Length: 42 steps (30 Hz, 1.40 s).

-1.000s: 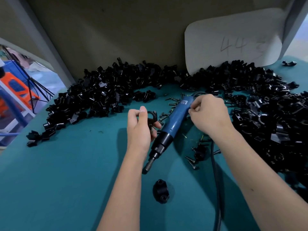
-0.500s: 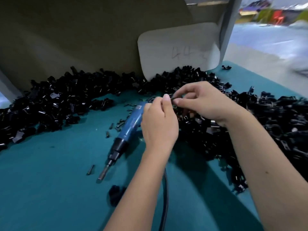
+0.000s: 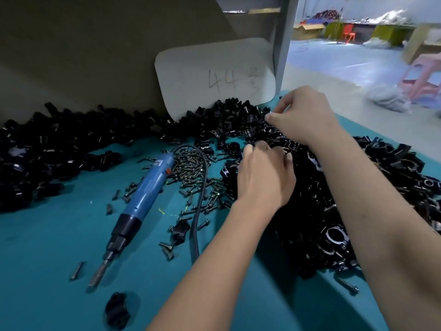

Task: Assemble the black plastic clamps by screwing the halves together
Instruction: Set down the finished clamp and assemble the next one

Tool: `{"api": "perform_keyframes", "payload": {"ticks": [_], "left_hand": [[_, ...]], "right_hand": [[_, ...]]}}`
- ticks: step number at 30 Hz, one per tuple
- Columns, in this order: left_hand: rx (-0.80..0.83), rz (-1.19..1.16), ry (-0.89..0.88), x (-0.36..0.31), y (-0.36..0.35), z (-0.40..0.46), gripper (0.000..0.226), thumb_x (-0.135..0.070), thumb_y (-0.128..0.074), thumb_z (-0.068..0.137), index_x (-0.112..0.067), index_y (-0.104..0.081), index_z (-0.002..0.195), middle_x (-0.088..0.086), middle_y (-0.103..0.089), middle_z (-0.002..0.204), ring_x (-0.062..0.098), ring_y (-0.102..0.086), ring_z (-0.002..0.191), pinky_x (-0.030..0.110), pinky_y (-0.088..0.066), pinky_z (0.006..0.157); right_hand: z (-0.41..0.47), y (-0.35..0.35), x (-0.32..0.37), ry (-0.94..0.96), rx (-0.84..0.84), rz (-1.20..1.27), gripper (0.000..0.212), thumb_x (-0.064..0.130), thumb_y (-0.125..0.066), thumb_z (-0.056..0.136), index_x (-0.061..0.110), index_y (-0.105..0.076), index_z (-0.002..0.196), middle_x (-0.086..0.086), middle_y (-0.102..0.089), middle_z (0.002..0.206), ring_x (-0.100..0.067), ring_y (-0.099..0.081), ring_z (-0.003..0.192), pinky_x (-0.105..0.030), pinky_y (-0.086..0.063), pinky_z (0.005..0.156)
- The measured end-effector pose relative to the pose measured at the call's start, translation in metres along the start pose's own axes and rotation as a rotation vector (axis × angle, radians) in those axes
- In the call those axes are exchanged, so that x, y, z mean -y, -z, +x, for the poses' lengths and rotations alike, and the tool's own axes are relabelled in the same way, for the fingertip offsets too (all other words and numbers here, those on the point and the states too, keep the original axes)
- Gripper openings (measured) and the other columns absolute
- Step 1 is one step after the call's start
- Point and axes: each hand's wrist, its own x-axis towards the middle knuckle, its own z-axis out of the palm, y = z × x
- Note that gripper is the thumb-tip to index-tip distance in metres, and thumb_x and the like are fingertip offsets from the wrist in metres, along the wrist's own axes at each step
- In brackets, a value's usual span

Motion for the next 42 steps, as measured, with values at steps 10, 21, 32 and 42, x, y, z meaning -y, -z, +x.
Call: {"api": "perform_keyframes", "payload": {"ticks": [10, 21, 32, 42], "left_hand": [[0.053, 0.188, 0.303, 0.103, 0.045, 0.046, 0.012, -0.015, -0.054, 0.088, -0.011, -0.065, 0.087, 0.012, -0.065, 0.100, 0.038, -0.053, 0.105, 0.038, -0.042, 0.094], [-0.169, -0.107, 0.358, 0.129, 0.059, 0.051, 0.020, -0.013, -0.058, 0.090, -0.022, -0.071, 0.078, -0.002, -0.071, 0.087, 0.026, -0.063, 0.097, 0.044, -0.053, 0.090], [0.058, 0.429, 0.669, 0.264, 0.148, 0.019, 0.059, -0.028, -0.050, 0.102, -0.022, -0.036, 0.159, 0.011, -0.034, 0.165, 0.038, -0.016, 0.154, 0.046, -0.026, 0.122], [-0.244, 0.275, 0.443, 0.264, 0.157, -0.032, 0.036, -0.011, -0.078, 0.089, -0.026, -0.073, 0.122, 0.005, -0.072, 0.117, 0.023, -0.066, 0.110, 0.037, -0.052, 0.098]], "right_hand": [[0.069, -0.118, 0.058, 0.406, 0.522, -0.439, 0.059, 0.000, -0.059, 0.091, 0.022, -0.056, 0.146, -0.011, -0.058, 0.143, -0.032, -0.056, 0.129, -0.036, -0.049, 0.104], [0.080, -0.157, 0.052, 0.253, 0.246, -0.275, 0.021, 0.021, -0.067, 0.099, 0.004, -0.072, 0.112, -0.021, -0.066, 0.120, -0.042, -0.065, 0.109, -0.041, -0.055, 0.092], [0.000, -0.167, 0.144, -0.364, 0.207, 1.373, 0.011, 0.009, -0.054, 0.104, 0.010, -0.044, 0.108, -0.022, -0.066, 0.090, -0.022, -0.071, 0.053, -0.023, -0.047, 0.042], [-0.074, -0.164, 0.138, -0.198, 0.357, 1.253, 0.040, 0.041, -0.068, 0.099, 0.014, -0.047, 0.078, 0.009, -0.047, 0.057, -0.015, -0.055, 0.048, -0.024, -0.037, 0.041]]}}
